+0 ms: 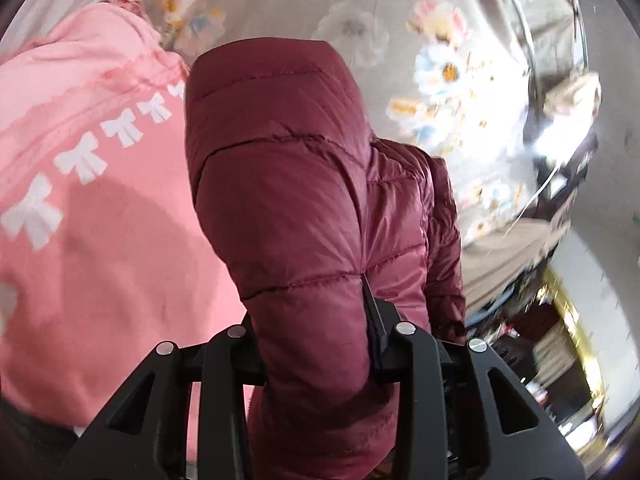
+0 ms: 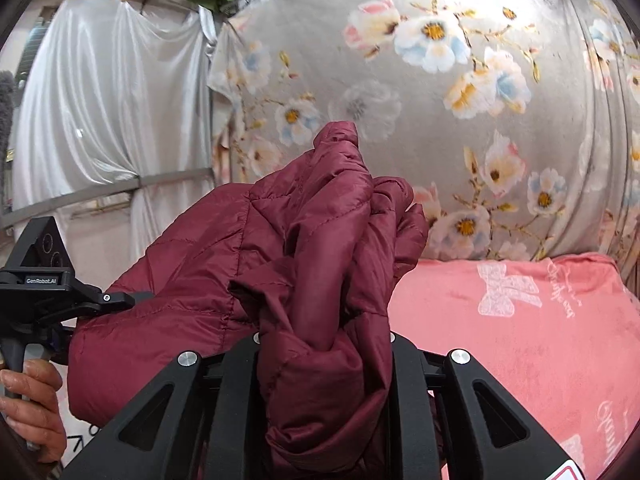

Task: Fold large clothes

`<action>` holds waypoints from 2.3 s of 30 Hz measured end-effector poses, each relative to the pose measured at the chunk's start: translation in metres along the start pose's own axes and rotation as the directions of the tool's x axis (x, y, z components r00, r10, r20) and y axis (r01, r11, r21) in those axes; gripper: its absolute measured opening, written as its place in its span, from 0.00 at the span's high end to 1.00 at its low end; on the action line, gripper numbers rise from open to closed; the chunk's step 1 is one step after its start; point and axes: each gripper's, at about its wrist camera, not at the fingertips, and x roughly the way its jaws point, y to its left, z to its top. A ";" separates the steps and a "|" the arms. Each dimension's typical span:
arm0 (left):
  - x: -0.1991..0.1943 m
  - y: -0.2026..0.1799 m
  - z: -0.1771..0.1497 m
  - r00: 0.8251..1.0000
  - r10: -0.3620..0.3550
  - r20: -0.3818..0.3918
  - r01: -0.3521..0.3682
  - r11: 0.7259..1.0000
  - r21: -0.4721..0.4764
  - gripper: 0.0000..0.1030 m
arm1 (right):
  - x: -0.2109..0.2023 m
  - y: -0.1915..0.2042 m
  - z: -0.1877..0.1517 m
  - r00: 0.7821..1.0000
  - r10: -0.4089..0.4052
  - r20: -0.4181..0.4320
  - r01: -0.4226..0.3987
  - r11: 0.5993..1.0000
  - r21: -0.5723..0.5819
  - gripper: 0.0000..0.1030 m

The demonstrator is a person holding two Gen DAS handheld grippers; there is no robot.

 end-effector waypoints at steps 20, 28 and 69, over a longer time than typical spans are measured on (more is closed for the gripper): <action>0.187 0.162 0.071 0.983 0.089 -0.158 -0.070 0.990 0.122 0.69 | 0.196 -0.053 -0.093 0.975 -0.124 -0.183 0.146 0.982 0.117 0.84; 0.227 0.197 0.083 0.978 0.135 -0.161 -0.110 0.982 0.155 0.69 | 0.240 -0.066 -0.113 0.962 -0.138 -0.235 0.169 0.978 0.119 0.84; 0.243 0.092 0.107 0.777 0.603 0.181 -0.616 0.668 0.418 0.26 | 0.225 -0.062 -0.068 0.941 -0.167 -0.295 0.199 0.977 0.081 0.95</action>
